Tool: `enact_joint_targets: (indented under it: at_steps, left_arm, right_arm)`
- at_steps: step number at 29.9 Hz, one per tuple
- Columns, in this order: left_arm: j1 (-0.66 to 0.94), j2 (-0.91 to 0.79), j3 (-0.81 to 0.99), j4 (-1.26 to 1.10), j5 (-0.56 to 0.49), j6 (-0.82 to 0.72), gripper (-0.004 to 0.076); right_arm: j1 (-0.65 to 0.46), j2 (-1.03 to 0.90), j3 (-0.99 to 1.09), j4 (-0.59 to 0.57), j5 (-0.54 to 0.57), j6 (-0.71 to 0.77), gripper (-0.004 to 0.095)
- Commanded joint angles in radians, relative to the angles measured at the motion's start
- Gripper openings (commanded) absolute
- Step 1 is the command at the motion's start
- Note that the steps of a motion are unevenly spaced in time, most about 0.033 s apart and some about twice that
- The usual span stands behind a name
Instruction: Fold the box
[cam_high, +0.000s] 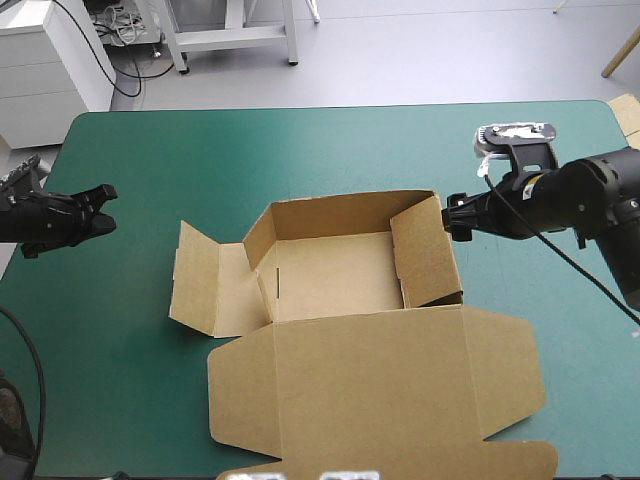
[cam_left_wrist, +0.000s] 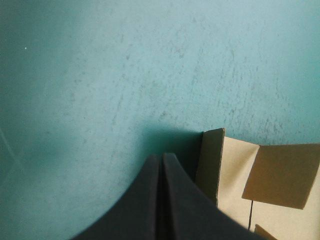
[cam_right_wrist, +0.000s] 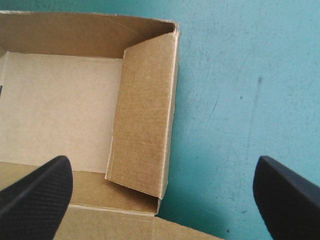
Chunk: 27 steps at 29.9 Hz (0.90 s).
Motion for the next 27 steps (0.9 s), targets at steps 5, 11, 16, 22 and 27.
enact_joint_targets:
  at_steps: [5, 11, 16, 22, 27]
  left_arm:
    - [0.001, -0.039, -0.026, -0.042, -0.014, -0.008, -0.0008]
    - [0.001, -0.039, -0.026, -0.004, -0.014, -0.008, -0.0008]
    - [0.001, -0.039, -0.026, -0.001, -0.014, -0.009, -0.0008]
    - [0.001, -0.039, -0.026, -0.001, -0.016, -0.009, -0.0008]
    - [0.001, -0.039, -0.026, 0.000, -0.022, -0.009, -0.0008]
  right_arm:
    - [0.004, 0.122, -0.009, 0.022, -0.048, -0.001, 0.0903]
    - [0.004, 0.268, -0.009, 0.021, -0.048, -0.025, 0.0903]
    - [0.004, 0.353, -0.009, 0.039, -0.052, -0.040, 0.0903]
    - [0.004, 0.406, -0.005, 0.064, -0.068, -0.053, 0.0903]
    - [0.004, 0.433, -0.004, 0.062, -0.068, -0.056, 0.0903]
